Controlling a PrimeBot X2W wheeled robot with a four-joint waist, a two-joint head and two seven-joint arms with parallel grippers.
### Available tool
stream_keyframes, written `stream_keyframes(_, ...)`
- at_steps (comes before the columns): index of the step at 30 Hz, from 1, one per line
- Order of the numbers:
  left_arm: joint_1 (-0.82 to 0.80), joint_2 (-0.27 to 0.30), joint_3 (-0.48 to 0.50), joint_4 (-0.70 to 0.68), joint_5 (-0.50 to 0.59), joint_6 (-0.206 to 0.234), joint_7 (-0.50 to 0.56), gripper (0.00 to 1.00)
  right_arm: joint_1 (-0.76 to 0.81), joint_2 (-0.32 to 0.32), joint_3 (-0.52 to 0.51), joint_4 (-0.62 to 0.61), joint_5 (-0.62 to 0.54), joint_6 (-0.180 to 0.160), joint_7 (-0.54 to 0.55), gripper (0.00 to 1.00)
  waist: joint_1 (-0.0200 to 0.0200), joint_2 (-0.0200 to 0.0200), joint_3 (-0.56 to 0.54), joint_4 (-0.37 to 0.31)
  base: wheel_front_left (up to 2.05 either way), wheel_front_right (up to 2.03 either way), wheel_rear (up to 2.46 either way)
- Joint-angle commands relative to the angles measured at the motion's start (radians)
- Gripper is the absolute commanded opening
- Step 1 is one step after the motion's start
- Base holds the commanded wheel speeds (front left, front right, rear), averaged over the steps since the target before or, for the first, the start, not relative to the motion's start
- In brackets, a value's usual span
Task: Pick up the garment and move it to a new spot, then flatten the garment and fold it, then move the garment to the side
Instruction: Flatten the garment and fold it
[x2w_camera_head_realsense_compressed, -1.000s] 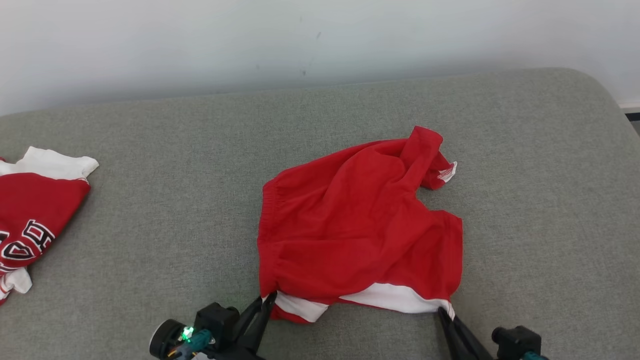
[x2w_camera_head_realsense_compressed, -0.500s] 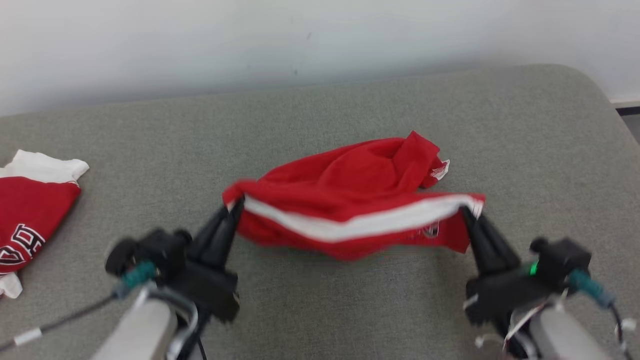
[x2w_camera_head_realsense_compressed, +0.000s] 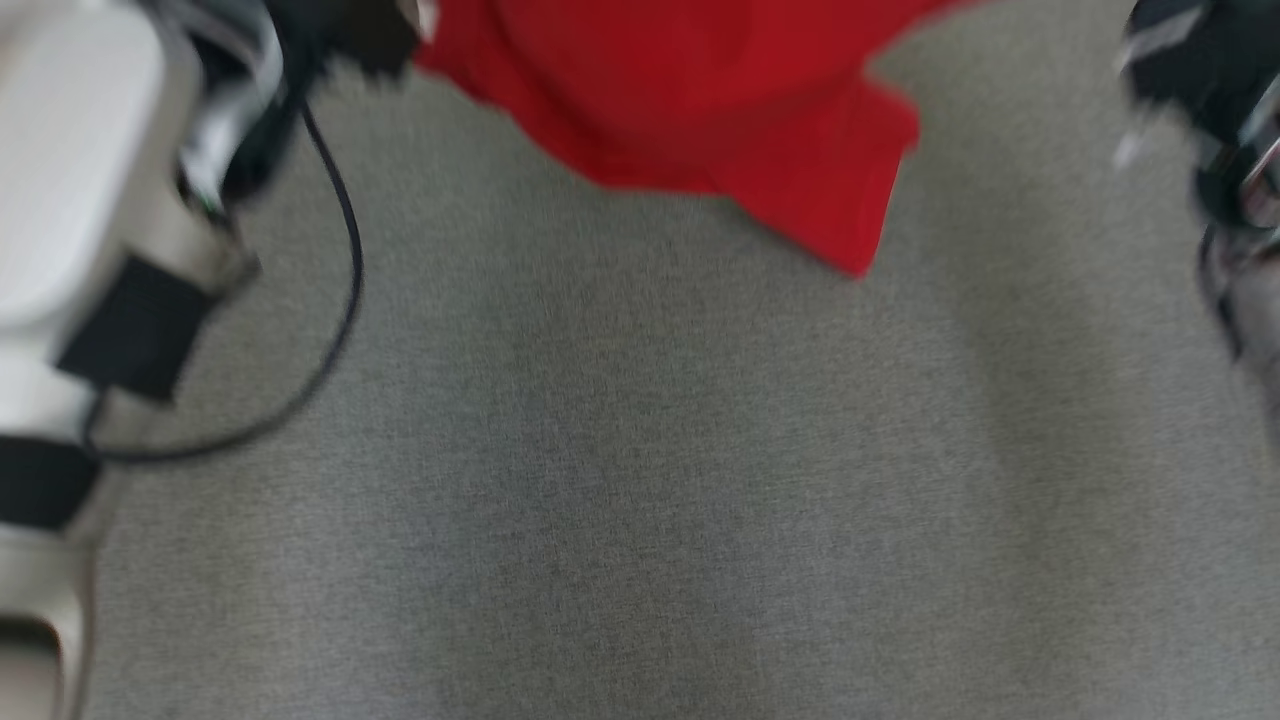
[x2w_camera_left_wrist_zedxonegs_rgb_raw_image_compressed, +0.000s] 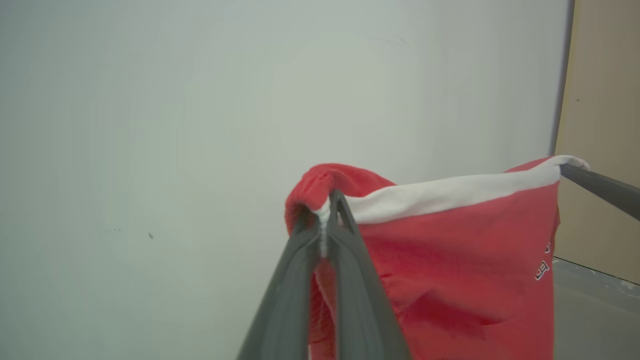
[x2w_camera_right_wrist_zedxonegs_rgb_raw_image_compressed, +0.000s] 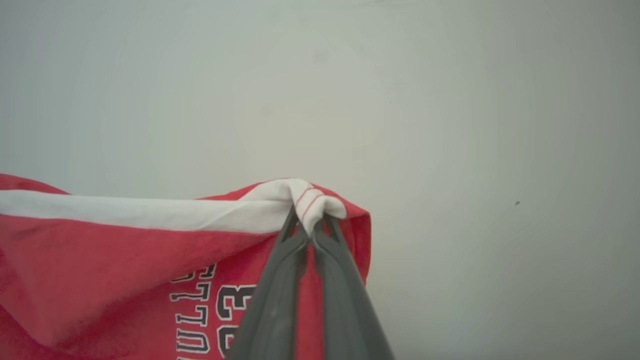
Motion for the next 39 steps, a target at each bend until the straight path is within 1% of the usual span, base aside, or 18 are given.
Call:
stream_keyframes(1,-0.082,-0.005,-0.004,0.029,-0.012,0.002,0.014,0.0,-0.081,-0.011,0.001,0.018,0.025,-0.002,0.018,0.0,-0.0002,-0.0002,0.169,-0.008,0.0,0.0,0.0)
stream_keyframes(5,-0.309,-0.022,-0.02,0.12,-0.029,0.002,0.047,0.0,-0.301,-0.041,0.038,0.065,0.033,-0.002,0.065,0.0,-0.0002,-0.0002,0.25,-0.015,0.0,0.0,0.0)
stream_keyframes(8,-0.458,-0.024,-0.03,0.202,-0.031,0.002,0.062,0.0,-0.447,-0.033,0.055,0.106,0.055,-0.002,0.089,0.0,-0.0002,-0.0002,0.293,-0.035,0.0,0.0,0.0)
stream_keyframes(10,-0.546,-0.033,-0.037,0.259,-0.028,0.002,0.072,0.0,-0.535,-0.038,0.076,0.141,0.043,-0.002,0.097,0.0,-0.0002,-0.0002,0.314,-0.049,0.0,0.0,0.0)
stream_keyframes(12,-0.621,-0.049,-0.035,0.317,-0.033,0.002,0.071,0.0,-0.611,-0.04,0.094,0.181,0.042,-0.002,0.106,0.0,-0.0002,-0.0002,0.333,-0.054,0.0,0.0,0.0)
stream_keyframes(15,-0.704,-0.068,-0.058,0.385,-0.028,0.002,0.069,0.0,-0.706,-0.036,0.119,0.24,0.036,-0.002,0.109,0.0,-0.0002,-0.0002,0.351,-0.055,0.0,0.0,0.0)
stream_keyframes(19,-0.786,-0.1,-0.06,0.467,-0.047,0.002,0.045,0.0,-0.802,-0.035,0.136,0.328,0.036,-0.002,0.109,0.0,-0.0002,-0.0002,0.372,-0.044,0.0,0.0,0.0)
stream_keyframes(22,-0.811,-0.133,-0.091,0.51,-0.049,0.002,0.03,0.0,-0.847,-0.024,0.14,0.391,0.048,-0.002,0.092,0.0,-0.0002,-0.0002,0.385,-0.035,0.0,0.0,0.0)
stream_keyframes(26,-0.835,-0.137,-0.119,0.542,-0.07,0.002,0.006,0.0,-0.87,-0.005,0.164,0.437,0.066,-0.002,0.068,0.0,-0.0002,-0.0002,0.406,-0.034,0.0,0.0,0.0)
stream_keyframes(30,-0.816,-0.132,-0.155,0.558,-0.093,0.002,-0.013,0.0,-0.851,-0.012,0.205,0.453,0.091,-0.002,0.05,0.0,-0.0002,-0.0002,0.425,-0.033,0.0,0.0,0.0)
stream_keyframes(33,-0.793,-0.12,-0.167,0.547,-0.114,0.002,-0.036,0.0,-0.835,-0.011,0.225,0.446,0.108,-0.002,0.036,0.0,-0.0002,-0.0002,0.432,-0.037,0.0,0.0,0.0)
stream_keyframes(34,-0.756,-0.104,-0.177,0.52,-0.133,0.002,-0.074,0.0,-0.811,-0.01,0.248,0.428,0.126,-0.002,0.016,0.0,-0.0002,-0.0002,0.431,-0.042,0.0,0.0,0.0)
stream_keyframes(35,-0.756,-0.104,-0.177,0.52,-0.133,0.002,-0.074,0.0,-0.811,-0.01,0.248,0.428,0.126,-0.002,0.016,0.0,-0.0002,-0.0002,0.431,-0.042,0.0,0.0,0.0)
stream_keyframes(39,-0.619,-0.058,-0.176,0.451,-0.192,0.002,-0.137,0.0,-0.699,-0.025,0.292,0.379,0.172,-0.002,-0.026,0.0,-0.0002,-0.0002,0.396,-0.043,0.0,0.0,0.0)
